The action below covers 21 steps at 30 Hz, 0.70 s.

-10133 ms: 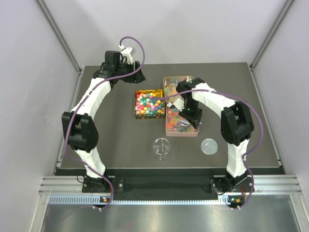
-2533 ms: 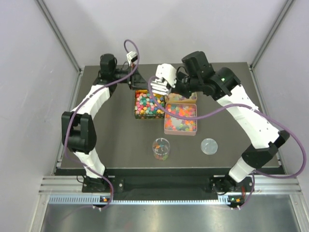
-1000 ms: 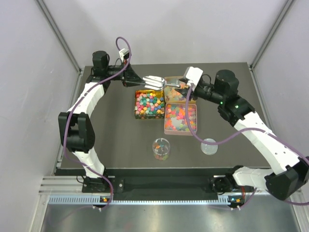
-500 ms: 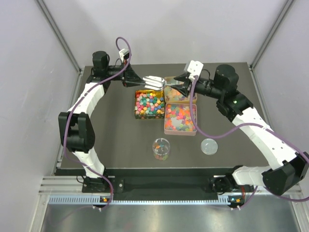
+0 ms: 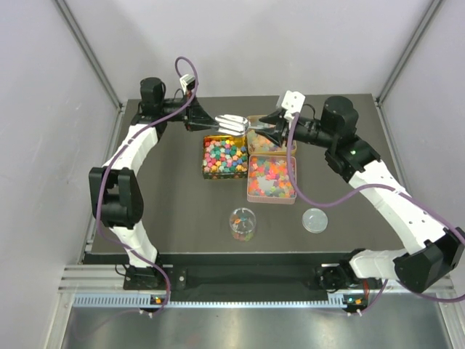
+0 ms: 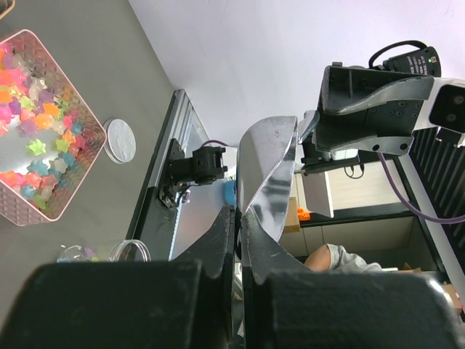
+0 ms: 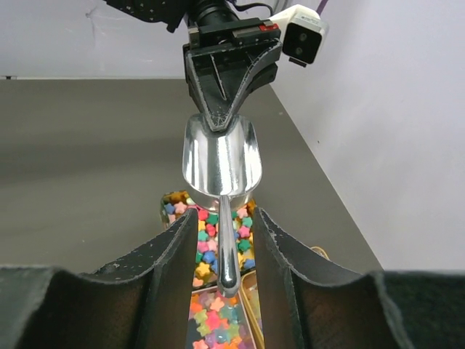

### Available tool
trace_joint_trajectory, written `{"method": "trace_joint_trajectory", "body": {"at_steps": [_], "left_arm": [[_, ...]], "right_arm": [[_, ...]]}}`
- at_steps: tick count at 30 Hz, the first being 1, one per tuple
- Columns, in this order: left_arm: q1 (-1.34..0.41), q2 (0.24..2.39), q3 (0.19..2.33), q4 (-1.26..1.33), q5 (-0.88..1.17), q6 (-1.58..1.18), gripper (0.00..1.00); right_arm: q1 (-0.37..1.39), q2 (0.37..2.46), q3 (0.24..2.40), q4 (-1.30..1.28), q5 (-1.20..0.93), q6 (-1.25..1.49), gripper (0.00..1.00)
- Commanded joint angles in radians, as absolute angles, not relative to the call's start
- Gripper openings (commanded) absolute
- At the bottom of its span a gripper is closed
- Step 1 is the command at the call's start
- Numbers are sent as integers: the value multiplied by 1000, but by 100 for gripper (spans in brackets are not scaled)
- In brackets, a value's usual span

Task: Pack the candies
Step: Adjust the spatula.

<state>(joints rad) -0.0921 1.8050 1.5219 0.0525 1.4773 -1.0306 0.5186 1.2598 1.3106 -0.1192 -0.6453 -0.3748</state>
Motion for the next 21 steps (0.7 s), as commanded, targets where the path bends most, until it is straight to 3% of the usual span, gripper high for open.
{"method": "trace_joint_trajectory", "body": {"at_steps": [1, 21], "left_arm": [[-89, 1806, 1528, 116, 1672, -1058, 0], [-86, 1807, 1519, 150, 1672, -1085, 0]], "right_arm": [[511, 1293, 1344, -107, -673, -402, 37], [511, 1339, 1373, -63, -689, -368, 32]]}}
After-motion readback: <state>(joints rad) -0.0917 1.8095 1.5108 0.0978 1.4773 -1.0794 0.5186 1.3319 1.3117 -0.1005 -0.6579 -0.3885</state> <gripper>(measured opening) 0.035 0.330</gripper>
